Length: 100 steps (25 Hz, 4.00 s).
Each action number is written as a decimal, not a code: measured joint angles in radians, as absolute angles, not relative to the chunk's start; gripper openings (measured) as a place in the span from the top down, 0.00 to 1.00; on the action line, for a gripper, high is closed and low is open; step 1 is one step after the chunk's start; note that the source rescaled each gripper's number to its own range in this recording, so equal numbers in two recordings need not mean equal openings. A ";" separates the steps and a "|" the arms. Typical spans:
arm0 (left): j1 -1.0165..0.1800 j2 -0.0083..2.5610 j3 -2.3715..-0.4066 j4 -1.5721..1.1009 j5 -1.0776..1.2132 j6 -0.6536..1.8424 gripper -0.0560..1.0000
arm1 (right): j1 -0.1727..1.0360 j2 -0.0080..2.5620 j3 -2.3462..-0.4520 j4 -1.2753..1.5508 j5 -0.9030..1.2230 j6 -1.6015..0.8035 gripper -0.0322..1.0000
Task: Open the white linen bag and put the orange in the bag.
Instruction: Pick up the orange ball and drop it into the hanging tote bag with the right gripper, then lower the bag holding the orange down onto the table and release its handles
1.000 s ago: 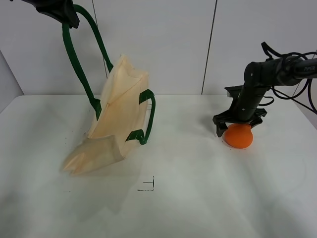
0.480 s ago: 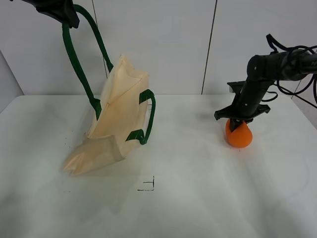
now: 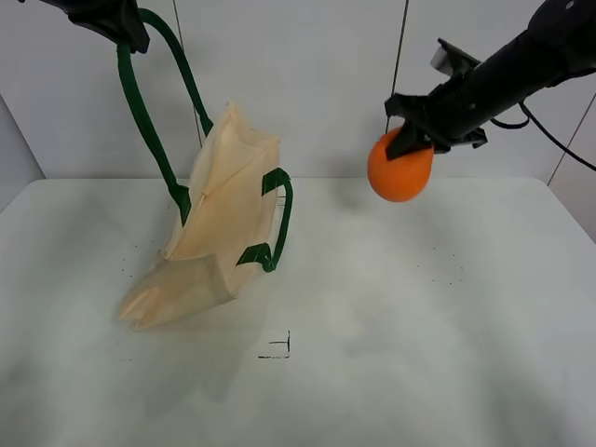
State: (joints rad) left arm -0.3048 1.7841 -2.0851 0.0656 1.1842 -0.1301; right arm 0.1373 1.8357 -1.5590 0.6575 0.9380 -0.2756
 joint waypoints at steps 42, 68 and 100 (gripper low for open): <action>-0.305 1.784 -2.085 -0.029 1.184 -0.130 0.95 | 0.529 2.126 -1.559 1.185 0.448 -0.586 0.96; -0.305 1.785 -2.085 -0.056 1.184 -0.123 0.95 | 0.518 2.145 -1.559 1.160 0.607 -0.559 0.00; -0.305 1.784 -2.085 -0.056 1.184 -0.120 0.95 | 0.048 2.039 -1.774 0.024 1.214 0.011 0.00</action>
State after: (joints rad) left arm -0.3048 1.7841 -2.0851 -0.0555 1.1842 -0.1198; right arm 0.0484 2.0392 -1.7743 0.0242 1.2142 0.0108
